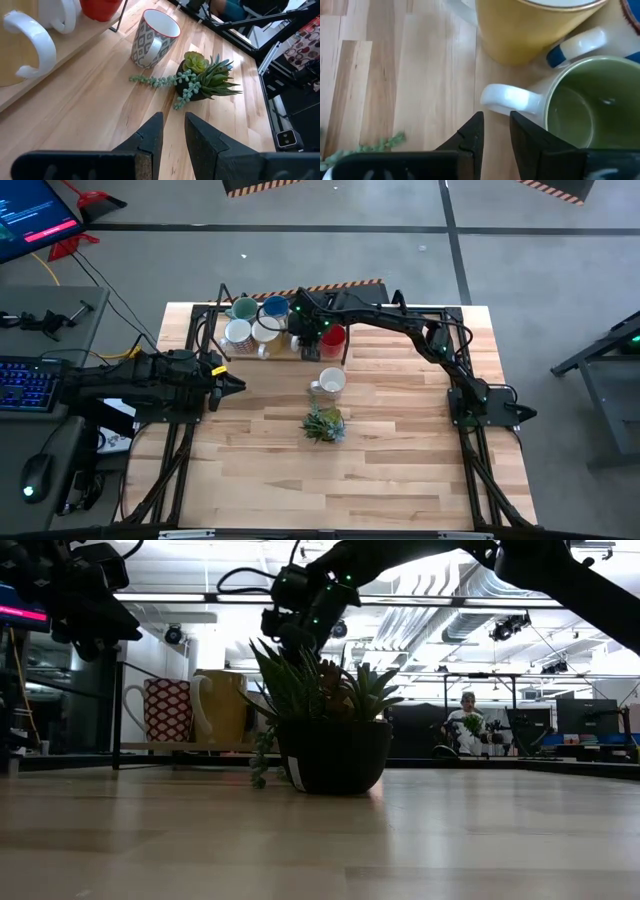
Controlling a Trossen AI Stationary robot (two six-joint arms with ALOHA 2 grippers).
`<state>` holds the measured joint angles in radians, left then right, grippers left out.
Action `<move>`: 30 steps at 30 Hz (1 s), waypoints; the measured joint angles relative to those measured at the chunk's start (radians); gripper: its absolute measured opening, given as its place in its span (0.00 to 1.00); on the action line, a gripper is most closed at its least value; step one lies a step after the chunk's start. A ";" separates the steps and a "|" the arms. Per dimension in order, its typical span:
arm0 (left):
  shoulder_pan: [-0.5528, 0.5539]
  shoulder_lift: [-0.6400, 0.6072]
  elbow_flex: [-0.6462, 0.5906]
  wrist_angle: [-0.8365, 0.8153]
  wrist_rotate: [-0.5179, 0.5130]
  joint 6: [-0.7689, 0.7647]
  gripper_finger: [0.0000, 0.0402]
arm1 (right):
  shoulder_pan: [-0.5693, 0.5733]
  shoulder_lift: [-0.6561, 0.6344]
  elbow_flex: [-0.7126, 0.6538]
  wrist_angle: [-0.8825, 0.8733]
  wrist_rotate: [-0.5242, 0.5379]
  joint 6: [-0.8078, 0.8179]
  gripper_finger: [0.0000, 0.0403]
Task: Place coffee mugs
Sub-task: Adjust the light green mug on the shelf
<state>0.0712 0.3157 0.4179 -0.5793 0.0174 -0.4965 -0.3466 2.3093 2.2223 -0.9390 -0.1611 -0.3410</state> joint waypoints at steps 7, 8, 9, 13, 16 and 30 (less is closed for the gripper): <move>0.000 0.000 0.000 0.000 0.000 0.000 0.18 | -0.006 0.000 0.000 0.009 0.008 0.000 0.09; 0.000 0.000 0.000 0.000 0.000 0.000 0.18 | -0.007 0.000 0.000 0.009 0.016 0.000 0.09; 0.000 0.000 0.000 0.000 0.000 0.000 0.18 | -0.007 0.000 0.000 0.009 0.026 0.000 0.08; 0.000 0.000 0.000 0.000 0.000 0.000 0.18 | -0.008 -0.001 0.000 0.009 0.071 0.002 0.07; 0.000 0.000 0.000 0.000 0.000 0.000 0.18 | -0.008 -0.001 0.000 0.010 0.084 0.003 0.07; 0.000 0.000 0.000 0.000 0.000 0.000 0.18 | -0.033 -0.001 0.000 0.016 0.108 0.029 0.07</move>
<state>0.0711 0.3157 0.4179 -0.5793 0.0174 -0.4963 -0.3800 2.3085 2.2223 -0.9230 -0.0528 -0.3116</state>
